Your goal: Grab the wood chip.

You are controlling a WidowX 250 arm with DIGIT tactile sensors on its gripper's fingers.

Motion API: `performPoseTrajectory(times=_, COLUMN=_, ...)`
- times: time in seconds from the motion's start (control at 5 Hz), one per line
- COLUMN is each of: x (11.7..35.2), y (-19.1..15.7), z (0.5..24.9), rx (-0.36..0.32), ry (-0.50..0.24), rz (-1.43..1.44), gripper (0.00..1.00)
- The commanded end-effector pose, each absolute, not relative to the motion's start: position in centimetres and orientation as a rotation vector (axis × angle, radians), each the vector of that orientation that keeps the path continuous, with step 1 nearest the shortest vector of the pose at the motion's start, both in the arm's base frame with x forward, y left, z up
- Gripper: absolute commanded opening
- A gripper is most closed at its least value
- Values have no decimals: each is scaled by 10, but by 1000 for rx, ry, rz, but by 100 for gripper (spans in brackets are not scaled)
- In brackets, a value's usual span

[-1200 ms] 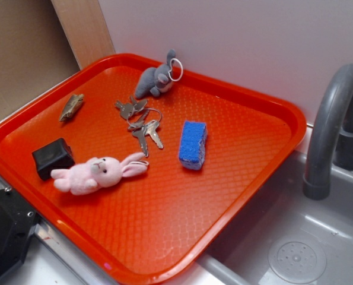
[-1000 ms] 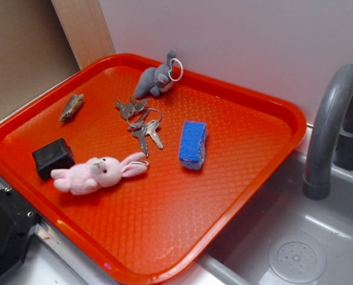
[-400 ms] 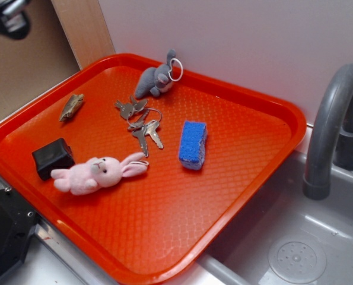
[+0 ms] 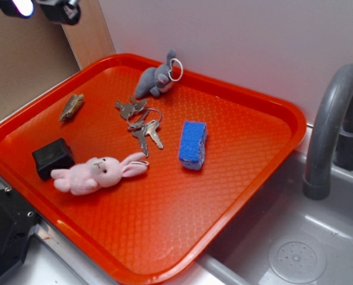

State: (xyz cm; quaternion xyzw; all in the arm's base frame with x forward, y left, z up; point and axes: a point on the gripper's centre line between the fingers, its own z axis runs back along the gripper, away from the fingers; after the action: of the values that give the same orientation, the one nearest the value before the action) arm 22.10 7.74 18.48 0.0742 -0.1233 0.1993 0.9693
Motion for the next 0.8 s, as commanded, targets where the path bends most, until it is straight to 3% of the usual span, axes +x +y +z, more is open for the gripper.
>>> performPoseTrajectory(times=0.0, x=224, y=123, z=127, rx=272, ry=-221, rz=419, gripper=100)
performPoseTrajectory(times=0.2, x=224, y=128, z=94, rx=316, ry=-185, rz=391, gripper=100)
performPoseTrajectory(times=0.6, x=225, y=141, z=48, rx=341, ry=-117, rz=400, gripper=100)
